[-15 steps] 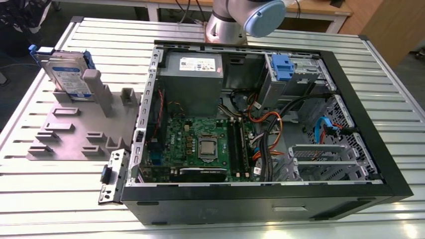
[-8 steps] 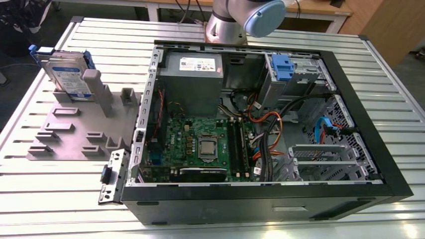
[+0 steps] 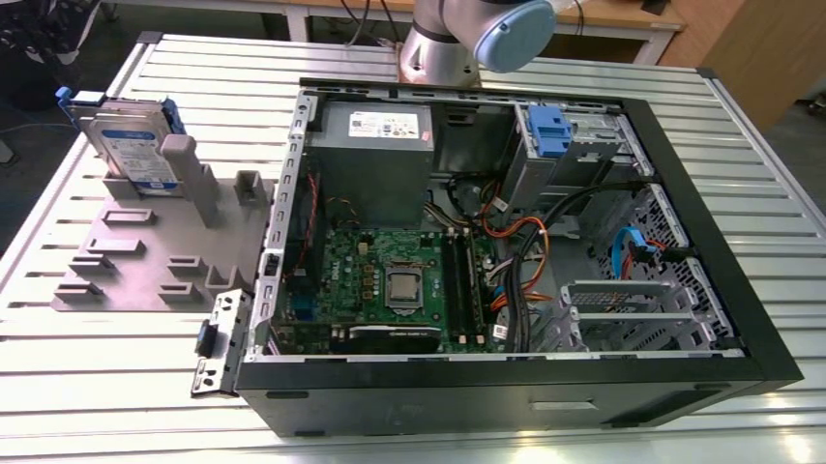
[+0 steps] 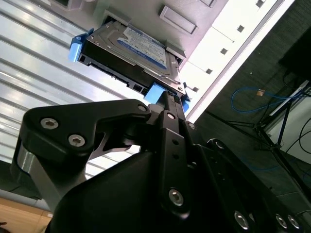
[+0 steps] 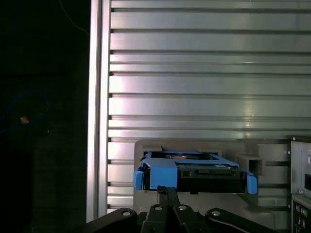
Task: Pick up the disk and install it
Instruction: 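Pick up the disk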
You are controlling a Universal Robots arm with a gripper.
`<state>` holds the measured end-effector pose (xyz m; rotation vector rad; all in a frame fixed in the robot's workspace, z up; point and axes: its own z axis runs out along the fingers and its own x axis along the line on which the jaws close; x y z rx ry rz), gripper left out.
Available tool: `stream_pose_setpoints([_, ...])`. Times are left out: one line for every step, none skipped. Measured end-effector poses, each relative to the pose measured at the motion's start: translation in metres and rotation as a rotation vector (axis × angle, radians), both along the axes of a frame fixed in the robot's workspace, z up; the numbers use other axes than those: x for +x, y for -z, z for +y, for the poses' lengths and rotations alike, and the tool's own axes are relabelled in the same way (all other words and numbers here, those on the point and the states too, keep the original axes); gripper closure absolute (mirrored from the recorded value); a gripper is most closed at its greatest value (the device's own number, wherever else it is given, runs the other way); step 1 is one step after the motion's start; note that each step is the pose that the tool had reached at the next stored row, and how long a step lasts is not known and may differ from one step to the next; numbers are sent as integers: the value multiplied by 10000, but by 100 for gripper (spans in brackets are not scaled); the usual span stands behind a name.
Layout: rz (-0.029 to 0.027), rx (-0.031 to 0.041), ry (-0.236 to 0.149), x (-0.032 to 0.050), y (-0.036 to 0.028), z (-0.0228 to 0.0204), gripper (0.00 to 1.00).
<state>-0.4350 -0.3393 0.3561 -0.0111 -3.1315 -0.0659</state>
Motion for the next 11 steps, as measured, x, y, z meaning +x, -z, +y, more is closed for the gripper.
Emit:
stream_pose_setpoints([0,0,-1,0,0,0,89])
stream_pose_setpoints([0,0,-1,0,0,0,89])
stream_pose_setpoints([1,-1,-1,0,0,0,89])
stream_pose_setpoints([0,0,-1,0,0,0,89])
stream_pose_setpoints([0,0,-1,0,0,0,89])
stream_pose_setpoints([0,0,-1,0,0,0,89])
stream_pose_setpoints([0,0,-1,0,0,0,89])
stream_pose_setpoints([-1,0,-5,0,0,0,89])
stream_pose_setpoints([0,0,-14,0,0,0,89])
stream_pose_setpoints([0,0,-31,0,0,0,89])
stream_pose_setpoints([-1,0,-55,0,0,0,89])
